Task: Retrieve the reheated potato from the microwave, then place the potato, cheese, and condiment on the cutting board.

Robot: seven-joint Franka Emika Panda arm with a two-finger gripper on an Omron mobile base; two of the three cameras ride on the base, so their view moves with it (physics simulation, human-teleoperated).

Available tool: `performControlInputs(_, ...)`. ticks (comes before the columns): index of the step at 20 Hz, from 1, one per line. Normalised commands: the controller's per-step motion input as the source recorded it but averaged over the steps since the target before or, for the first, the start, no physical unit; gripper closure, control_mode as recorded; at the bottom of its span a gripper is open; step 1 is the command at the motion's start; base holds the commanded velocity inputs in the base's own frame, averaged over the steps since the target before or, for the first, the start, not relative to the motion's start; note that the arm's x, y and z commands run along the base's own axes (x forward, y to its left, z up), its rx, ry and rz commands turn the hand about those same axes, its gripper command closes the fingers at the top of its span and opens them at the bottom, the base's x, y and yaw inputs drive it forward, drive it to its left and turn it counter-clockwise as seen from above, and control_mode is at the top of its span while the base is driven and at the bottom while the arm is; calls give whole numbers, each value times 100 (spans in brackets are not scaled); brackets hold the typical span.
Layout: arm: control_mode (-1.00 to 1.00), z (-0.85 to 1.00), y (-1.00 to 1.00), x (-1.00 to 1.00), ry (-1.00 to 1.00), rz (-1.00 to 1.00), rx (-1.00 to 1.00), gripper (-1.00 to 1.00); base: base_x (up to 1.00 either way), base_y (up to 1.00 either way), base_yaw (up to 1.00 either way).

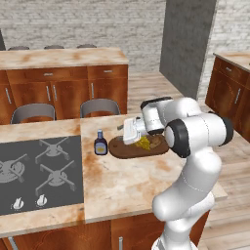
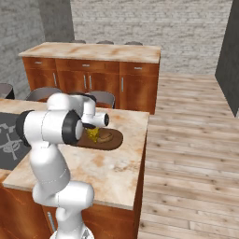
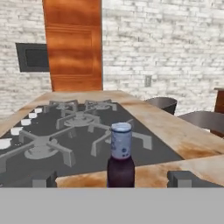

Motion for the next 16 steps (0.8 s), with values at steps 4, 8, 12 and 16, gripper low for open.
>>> performControlInputs(4,-100,-13,13,43,14,0,4,-100,0,0,0)
performControlInputs(8,-100,-7,20,32,16,3,0,-100,0,0,0)
performControlInputs(12,-100,-1,27,11,6,7,2,-100,0,0,0)
performControlInputs(16,-100,-2,25,-2,1,6,6,-100,0,0,0)
